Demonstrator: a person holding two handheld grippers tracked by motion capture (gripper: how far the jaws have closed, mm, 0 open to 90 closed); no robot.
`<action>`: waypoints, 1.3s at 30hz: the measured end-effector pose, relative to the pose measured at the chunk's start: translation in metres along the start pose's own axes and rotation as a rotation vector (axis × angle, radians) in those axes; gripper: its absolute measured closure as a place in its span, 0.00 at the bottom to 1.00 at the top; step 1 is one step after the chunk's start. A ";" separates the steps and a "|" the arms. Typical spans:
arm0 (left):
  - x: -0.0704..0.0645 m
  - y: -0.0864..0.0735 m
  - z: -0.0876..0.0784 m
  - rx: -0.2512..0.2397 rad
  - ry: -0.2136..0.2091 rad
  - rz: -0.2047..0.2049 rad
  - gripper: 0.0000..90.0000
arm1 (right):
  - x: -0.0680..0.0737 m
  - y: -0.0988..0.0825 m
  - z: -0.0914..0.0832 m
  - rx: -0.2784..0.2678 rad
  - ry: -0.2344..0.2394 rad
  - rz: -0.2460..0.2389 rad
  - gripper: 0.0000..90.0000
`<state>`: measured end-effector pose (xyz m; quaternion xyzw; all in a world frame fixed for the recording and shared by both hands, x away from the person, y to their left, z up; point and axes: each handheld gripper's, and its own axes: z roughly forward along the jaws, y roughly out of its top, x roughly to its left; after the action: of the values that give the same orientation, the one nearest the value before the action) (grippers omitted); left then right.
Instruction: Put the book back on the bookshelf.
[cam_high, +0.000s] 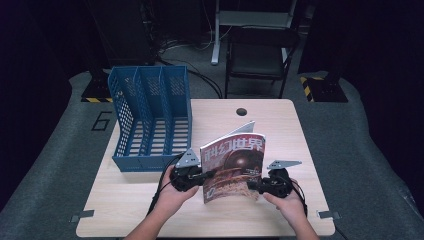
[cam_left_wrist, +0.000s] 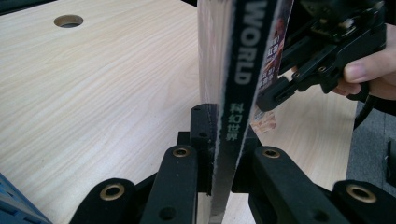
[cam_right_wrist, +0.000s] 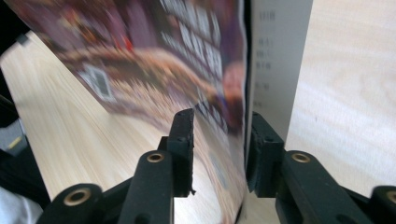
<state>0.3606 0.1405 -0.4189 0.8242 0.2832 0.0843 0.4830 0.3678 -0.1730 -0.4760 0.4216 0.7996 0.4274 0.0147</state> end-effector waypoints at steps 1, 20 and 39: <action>0.000 0.000 0.000 0.000 0.000 0.000 0.93 | 0.000 0.000 0.000 0.000 0.000 0.000 0.75; -0.009 0.004 -0.008 0.009 -0.006 0.026 0.93 | 0.012 0.001 0.010 0.027 -0.058 -0.090 0.95; 0.001 -0.004 -0.021 -0.012 0.041 0.022 0.93 | 0.030 0.007 0.029 -0.057 -0.129 -0.145 0.95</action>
<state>0.3512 0.1586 -0.4111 0.8226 0.2835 0.1079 0.4810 0.3648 -0.1307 -0.4794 0.3884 0.8130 0.4199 0.1091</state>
